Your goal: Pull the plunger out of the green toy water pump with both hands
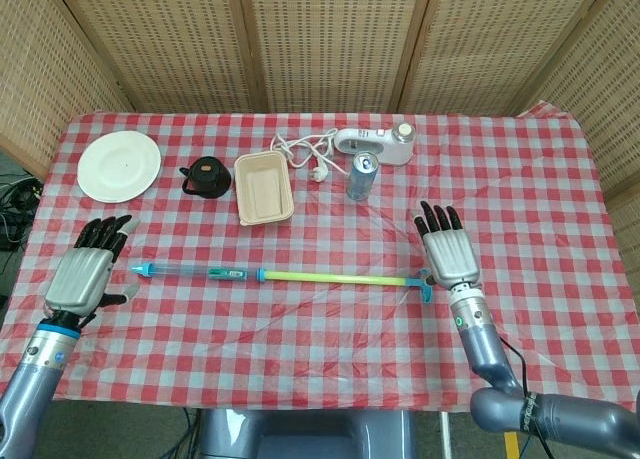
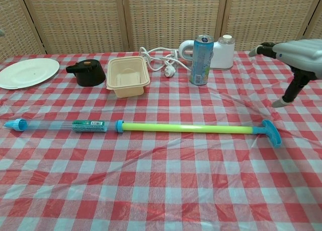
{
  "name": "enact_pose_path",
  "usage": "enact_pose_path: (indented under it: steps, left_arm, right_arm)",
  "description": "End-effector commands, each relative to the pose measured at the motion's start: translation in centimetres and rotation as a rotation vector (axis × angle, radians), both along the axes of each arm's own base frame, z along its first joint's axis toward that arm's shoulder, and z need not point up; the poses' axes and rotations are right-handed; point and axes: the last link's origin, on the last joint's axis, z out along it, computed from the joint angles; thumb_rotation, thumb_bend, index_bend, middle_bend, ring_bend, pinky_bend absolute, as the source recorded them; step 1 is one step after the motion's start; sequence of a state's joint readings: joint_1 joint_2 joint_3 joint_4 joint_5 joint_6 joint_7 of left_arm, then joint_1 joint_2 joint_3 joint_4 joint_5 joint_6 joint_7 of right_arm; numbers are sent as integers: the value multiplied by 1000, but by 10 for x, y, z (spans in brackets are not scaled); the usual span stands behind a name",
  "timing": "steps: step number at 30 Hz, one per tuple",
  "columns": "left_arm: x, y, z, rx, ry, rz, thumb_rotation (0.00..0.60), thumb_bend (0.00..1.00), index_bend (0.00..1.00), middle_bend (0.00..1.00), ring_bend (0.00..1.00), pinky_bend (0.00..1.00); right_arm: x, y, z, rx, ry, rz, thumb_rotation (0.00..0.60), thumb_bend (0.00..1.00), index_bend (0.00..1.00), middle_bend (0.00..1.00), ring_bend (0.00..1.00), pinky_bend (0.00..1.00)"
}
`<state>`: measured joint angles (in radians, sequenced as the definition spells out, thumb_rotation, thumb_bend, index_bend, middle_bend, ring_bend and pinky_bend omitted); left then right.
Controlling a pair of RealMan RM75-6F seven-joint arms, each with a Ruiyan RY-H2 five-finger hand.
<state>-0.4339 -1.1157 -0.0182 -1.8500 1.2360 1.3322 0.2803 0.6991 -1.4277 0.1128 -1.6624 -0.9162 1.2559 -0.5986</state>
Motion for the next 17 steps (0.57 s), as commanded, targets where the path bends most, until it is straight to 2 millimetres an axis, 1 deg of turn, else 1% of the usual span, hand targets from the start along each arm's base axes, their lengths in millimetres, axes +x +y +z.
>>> enact_pose_path:
  steps: [1, 3, 5, 11, 15, 17]
  left_arm:
    - [-14, -25, -9, 68, 16, -25, 600, 237, 2, 0, 0, 0]
    - [-19, -35, -13, 85, 7, -33, 600, 236, 0, 0, 0, 0]
    - [-23, -42, -15, 83, 6, -29, 600, 236, 0, 0, 0, 0]
    - [-39, -73, -15, 102, 6, -29, 600, 234, 0, 0, 0, 0]
    - [-47, -85, -15, 119, 19, -33, 600, 234, 0, 0, 0, 0]
    - [-49, -90, -15, 125, 38, -38, 600, 233, 0, 0, 0, 0]
  right_arm:
    - [-20, 38, 14, -40, -71, 68, 600, 204, 59, 0, 0, 0]
    - [-32, 54, 18, -59, -98, 103, 600, 168, 24, 0, 0, 0]
    - [-42, 64, 21, -70, -115, 109, 600, 145, 4, 0, 0, 0]
    - [-75, 103, 37, -117, -155, 146, 600, 126, 0, 0, 0, 0]
    - [-90, 115, 47, -128, -153, 130, 600, 125, 0, 0, 0, 0]
    - [-94, 119, 52, -133, -157, 128, 600, 126, 0, 0, 0, 0]
